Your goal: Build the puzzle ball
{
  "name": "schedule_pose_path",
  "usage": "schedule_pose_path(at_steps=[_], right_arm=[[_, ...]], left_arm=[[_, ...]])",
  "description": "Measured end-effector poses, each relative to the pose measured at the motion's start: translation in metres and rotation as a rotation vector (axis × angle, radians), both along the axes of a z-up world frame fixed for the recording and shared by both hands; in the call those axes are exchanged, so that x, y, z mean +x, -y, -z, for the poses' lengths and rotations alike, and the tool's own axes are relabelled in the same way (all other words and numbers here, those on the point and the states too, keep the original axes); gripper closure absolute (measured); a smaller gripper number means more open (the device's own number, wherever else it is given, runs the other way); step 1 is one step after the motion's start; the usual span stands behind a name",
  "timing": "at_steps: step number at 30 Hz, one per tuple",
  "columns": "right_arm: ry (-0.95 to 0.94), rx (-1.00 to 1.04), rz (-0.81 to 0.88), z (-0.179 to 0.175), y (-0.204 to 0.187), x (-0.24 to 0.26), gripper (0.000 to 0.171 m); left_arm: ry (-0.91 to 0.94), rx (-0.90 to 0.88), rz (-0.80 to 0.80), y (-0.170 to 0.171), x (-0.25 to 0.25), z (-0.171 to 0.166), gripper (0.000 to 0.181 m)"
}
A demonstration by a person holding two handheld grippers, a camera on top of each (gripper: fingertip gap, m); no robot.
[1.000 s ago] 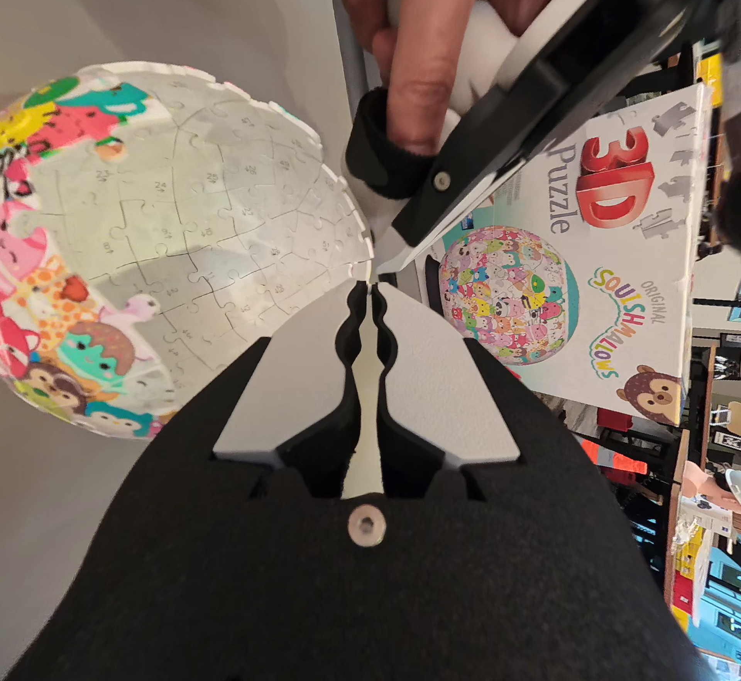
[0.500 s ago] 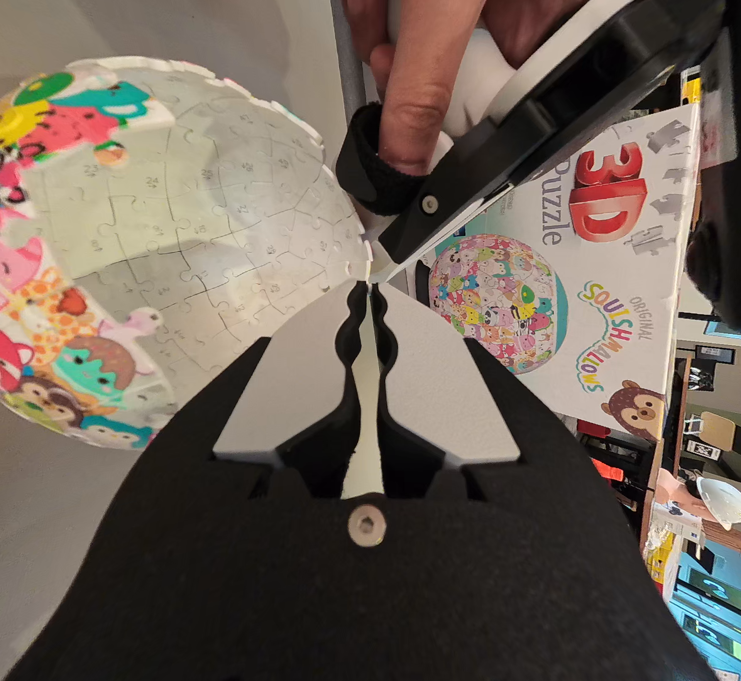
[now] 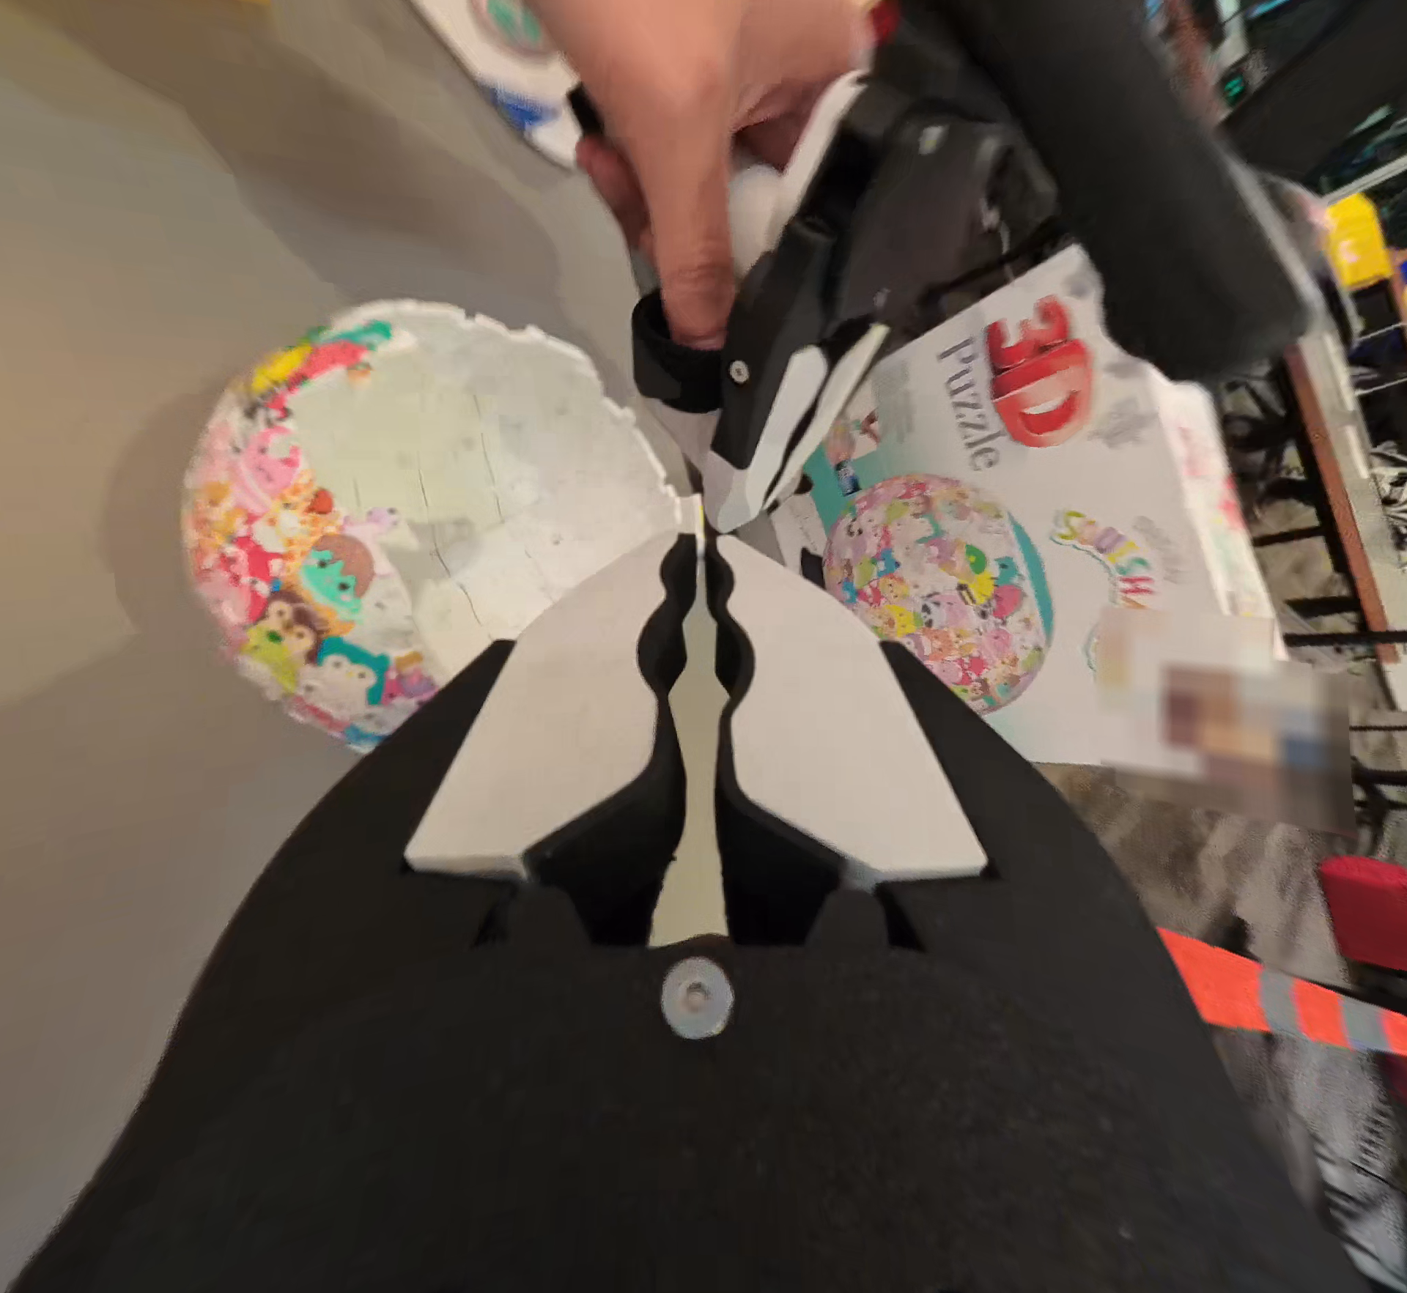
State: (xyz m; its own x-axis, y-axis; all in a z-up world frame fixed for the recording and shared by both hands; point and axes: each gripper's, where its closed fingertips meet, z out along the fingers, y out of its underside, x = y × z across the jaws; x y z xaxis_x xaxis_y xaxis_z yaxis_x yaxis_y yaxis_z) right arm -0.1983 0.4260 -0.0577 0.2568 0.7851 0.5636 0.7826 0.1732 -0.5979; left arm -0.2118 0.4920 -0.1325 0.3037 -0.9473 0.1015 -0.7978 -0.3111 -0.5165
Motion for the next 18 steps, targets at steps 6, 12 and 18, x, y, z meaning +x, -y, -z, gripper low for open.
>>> schedule_pose_path(at_steps=[6, 12, 18], right_arm=[[-0.496, -0.046, 0.187, -0.055, 0.004, 0.066, 0.169], [-1.174, -0.559, 0.218, -0.041, -0.023, 0.094, 0.169], [-0.974, -0.750, 0.402, 0.028, -0.029, 0.094, 0.169]], left_arm=[[-0.004, 0.175, -0.292, 0.009, -0.060, -0.058, 0.177], [0.329, 0.075, -0.498, 0.121, -0.098, -0.113, 0.155], [0.476, -0.113, -0.722, 0.234, -0.049, -0.054, 0.108]])
